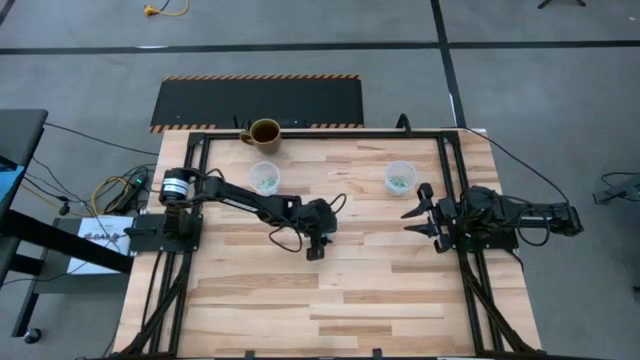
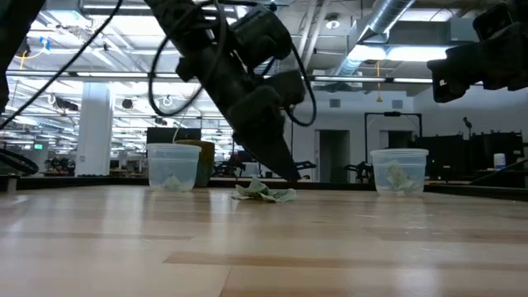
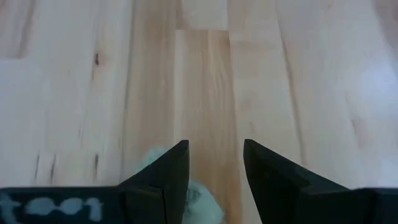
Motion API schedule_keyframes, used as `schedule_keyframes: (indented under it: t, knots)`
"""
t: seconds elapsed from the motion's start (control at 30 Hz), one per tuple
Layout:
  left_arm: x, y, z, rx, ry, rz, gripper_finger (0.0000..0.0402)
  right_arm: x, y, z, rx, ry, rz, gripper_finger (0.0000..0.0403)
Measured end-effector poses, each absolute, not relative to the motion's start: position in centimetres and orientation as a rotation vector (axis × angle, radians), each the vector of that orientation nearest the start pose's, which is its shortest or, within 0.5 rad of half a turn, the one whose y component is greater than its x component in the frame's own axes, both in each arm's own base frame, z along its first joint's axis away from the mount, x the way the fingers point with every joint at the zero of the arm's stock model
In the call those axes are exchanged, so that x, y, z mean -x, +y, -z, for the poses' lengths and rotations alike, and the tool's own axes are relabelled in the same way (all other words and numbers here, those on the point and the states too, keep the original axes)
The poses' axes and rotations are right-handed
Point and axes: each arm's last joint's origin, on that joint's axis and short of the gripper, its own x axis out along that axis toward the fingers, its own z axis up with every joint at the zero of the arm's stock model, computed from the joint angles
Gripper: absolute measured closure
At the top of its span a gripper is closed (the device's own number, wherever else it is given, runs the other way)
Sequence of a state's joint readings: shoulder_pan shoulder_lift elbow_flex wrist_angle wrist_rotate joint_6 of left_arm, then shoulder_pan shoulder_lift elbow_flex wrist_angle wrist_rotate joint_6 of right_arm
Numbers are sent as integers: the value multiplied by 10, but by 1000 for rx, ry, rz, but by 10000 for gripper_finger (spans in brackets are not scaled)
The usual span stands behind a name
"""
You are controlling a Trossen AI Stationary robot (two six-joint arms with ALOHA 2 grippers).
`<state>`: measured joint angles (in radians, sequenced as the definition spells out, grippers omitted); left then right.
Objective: Pick and place items into bin
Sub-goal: Put the stevia packet into the left transparent bin
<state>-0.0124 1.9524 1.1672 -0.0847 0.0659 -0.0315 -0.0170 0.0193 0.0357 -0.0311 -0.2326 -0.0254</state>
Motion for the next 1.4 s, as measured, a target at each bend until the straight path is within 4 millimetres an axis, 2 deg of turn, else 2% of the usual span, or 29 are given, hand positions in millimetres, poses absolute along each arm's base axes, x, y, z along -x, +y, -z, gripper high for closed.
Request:
schedule_keyframes:
  t: [0.3, 0.63, 0.83, 1.07, 1.4]
  knots:
    - [-394, -1, -128, 34, 958, -32, 260, -96, 5, -171, 23, 12, -216, 269]
    - [-394, -1, -125, 28, 965, -41, 264, -97, 5, -170, 22, 23, -217, 269]
    - [-394, -5, -125, -16, 965, -12, 300, -97, 5, -171, 22, 21, -217, 269]
    - [-394, -13, -125, -97, 964, 36, 390, -97, 5, -171, 22, 21, -217, 270]
    - [-403, -23, -131, -199, 855, 3, 400, -97, 5, -171, 22, 21, -217, 270]
